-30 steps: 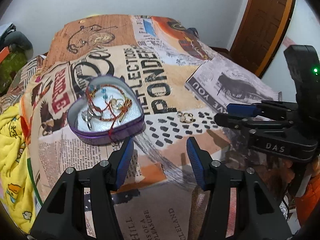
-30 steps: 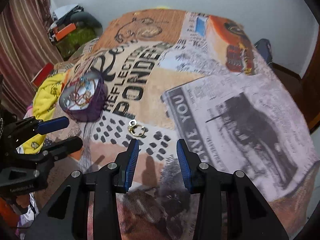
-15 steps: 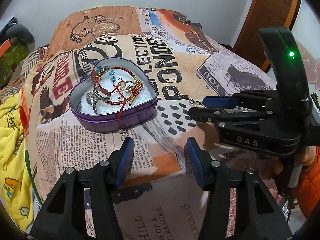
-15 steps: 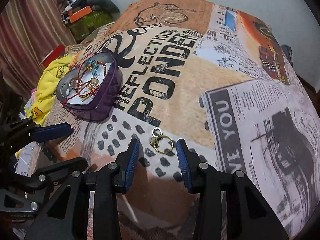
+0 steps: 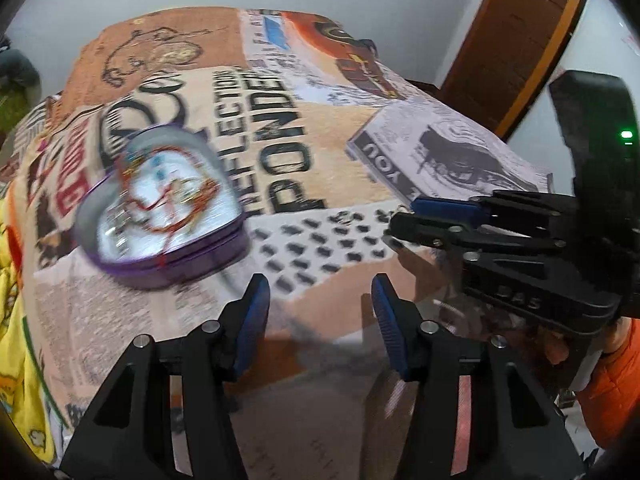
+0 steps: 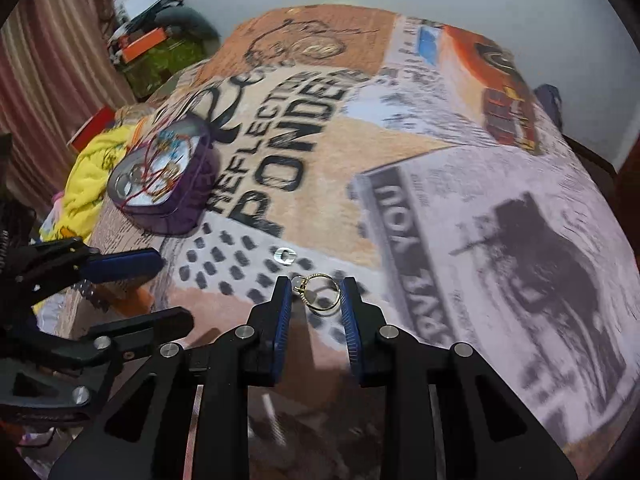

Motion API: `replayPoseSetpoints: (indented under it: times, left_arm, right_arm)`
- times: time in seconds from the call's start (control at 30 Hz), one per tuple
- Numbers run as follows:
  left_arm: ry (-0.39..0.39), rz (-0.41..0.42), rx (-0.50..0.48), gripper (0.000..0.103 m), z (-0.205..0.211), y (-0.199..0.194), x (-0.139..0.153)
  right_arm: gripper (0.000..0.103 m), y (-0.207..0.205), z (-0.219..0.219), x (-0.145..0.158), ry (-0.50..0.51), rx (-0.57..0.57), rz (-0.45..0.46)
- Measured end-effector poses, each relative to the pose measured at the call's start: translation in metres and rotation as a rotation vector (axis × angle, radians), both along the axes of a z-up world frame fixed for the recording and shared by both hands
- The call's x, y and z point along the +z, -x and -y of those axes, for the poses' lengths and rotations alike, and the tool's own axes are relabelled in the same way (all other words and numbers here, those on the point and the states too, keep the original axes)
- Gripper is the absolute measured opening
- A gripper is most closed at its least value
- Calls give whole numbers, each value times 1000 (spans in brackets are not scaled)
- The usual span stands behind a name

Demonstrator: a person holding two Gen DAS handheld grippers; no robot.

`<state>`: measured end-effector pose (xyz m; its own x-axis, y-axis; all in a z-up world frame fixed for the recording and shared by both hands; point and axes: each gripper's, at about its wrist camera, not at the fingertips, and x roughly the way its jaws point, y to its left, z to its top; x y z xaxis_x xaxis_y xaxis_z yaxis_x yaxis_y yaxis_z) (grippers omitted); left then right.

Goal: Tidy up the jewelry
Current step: 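Move the right tool to the last gold hoop earring and grasp it, then carry the gold hoop earring over the heart tin with the right tool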

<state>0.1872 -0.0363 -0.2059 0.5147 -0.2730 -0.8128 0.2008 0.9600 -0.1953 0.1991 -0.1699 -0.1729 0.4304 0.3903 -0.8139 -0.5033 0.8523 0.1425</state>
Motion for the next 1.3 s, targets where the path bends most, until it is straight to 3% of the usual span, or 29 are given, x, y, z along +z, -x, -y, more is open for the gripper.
replayPoseSetpoints:
  times: [0.1, 0.23, 0.37, 0.6, 0.67, 1.0, 1.3]
  left_arm:
    - [-5, -9, -27, 46, 14, -15, -3]
    - [-20, -22, -53, 30, 28, -31, -9]
    - [-30, -31, -54, 27, 34, -44, -14]
    - [-124, 0, -52, 18, 47, -53, -18]
    - [-144, 10, -53, 8, 49, -53, -18]
    - [-129, 14, -54, 8, 43, -43, -10]
    - [-89, 109, 10, 8, 8, -8, 34]
  right_arm:
    - [22, 1, 16, 8, -15, -41, 13]
    - [23, 3, 33, 16, -29, -80, 33]
    - [23, 7, 37, 22, -46, -85, 51]
    - [23, 8, 35, 20, -58, -80, 51]
    - [23, 9, 35, 19, -64, -82, 48]
    - [23, 8, 33, 32, -90, -97, 62]
    - [23, 15, 12, 60, -112, -62, 122]
